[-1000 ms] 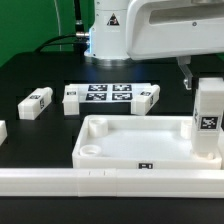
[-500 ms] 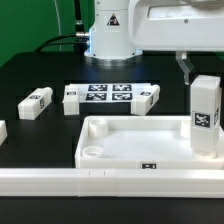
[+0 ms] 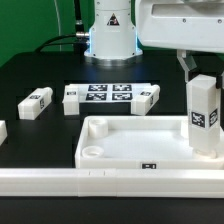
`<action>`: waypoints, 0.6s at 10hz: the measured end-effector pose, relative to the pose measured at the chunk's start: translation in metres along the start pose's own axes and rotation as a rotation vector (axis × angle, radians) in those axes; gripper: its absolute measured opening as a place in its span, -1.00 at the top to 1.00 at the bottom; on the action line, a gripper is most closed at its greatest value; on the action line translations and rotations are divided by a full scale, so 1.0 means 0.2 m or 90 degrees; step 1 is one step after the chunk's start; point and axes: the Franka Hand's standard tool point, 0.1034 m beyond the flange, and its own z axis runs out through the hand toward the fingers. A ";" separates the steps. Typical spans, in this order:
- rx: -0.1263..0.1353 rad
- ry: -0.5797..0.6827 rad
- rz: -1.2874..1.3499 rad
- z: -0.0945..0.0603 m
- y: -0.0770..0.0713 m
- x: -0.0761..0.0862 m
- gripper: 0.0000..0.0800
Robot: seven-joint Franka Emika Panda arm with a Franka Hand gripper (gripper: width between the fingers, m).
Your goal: Assemble desk
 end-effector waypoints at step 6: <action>0.012 -0.016 0.264 0.02 -0.05 -0.08 0.28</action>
Offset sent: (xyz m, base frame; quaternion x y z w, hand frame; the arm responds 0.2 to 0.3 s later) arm -0.0023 0.0138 -0.0077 0.0120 -0.0067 0.1971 0.9803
